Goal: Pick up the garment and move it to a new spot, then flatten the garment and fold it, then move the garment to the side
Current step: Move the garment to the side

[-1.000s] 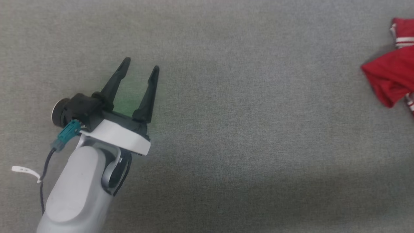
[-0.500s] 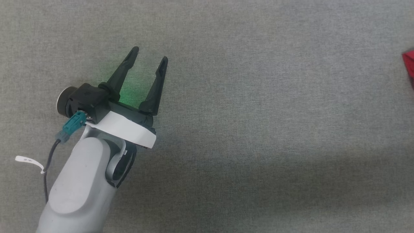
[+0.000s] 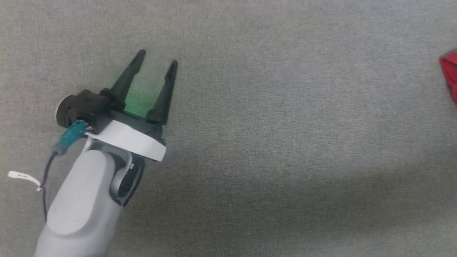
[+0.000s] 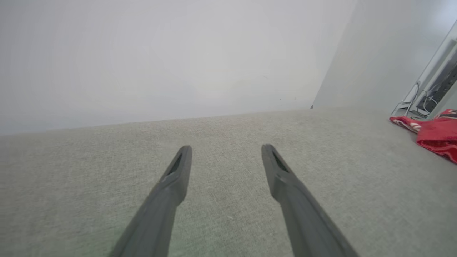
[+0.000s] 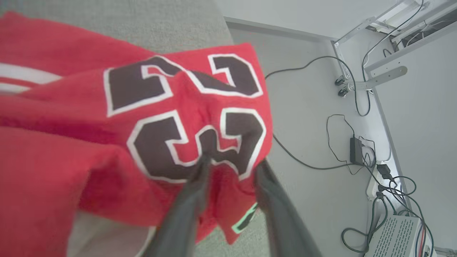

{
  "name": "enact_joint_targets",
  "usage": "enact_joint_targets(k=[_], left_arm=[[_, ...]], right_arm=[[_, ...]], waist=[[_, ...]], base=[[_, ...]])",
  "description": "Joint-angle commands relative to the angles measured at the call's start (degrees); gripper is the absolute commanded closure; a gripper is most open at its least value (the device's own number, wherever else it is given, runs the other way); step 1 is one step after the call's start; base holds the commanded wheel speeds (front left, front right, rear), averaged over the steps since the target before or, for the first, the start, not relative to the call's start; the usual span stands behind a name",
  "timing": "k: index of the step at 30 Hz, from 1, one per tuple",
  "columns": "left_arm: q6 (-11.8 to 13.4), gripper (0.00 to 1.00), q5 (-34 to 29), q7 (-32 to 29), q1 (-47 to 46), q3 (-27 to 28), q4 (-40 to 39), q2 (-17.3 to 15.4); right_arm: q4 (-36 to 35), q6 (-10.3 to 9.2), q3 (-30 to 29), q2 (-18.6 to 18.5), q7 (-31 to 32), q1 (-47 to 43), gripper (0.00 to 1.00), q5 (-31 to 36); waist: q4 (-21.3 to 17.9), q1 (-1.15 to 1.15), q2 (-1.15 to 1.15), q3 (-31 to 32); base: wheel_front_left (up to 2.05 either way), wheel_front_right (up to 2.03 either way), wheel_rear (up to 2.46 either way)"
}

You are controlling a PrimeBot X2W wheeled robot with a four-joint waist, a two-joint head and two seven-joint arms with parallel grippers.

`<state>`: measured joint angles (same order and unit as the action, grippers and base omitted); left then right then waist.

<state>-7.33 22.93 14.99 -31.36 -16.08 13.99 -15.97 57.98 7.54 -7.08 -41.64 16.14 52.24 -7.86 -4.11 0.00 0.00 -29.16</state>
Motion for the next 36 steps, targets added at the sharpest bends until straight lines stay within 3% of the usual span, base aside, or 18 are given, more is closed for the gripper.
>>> enact_joint_targets(k=[1,10,19,29,36], left_arm=[[-0.1,0.0,0.7,0.2,0.8,0.8,-0.3,-0.2],[-0.1,0.0,3.8,0.2,5.0,4.5,-1.9,-0.7],[-0.1,0.0,4.1,0.2,10.3,8.4,-1.8,-1.1],[1.3,0.0,0.3,0.2,17.7,14.7,-5.7,-0.8],[1.5,0.0,-1.1,0.2,24.0,19.0,-7.0,-0.7]], right_arm=[[0.3,-0.11,0.0,0.2,-0.9,1.2,0.0,0.5],[0.9,-0.11,0.9,2.8,-3.9,3.2,0.0,-0.8],[-1.8,-0.11,4.2,8.6,-10.3,0.8,0.0,-5.3],[-9.3,-0.11,10.4,14.3,-19.9,-7.2,0.0,-11.4],[-15.6,-0.11,13.7,15.7,-26.0,-14.4,0.0,-14.0]], waist=[[-0.4,0.0,0.0,0.8],[-1.0,0.0,0.0,5.5],[-0.4,0.0,0.0,11.3],[1.4,0.0,0.0,16.8],[2.4,0.0,0.0,20.1]], base=[[0.0,0.0,0.0],[0.0,0.0,0.0],[0.0,0.0,0.0],[0.0,0.0,0.0],[0.0,0.0,0.0]])
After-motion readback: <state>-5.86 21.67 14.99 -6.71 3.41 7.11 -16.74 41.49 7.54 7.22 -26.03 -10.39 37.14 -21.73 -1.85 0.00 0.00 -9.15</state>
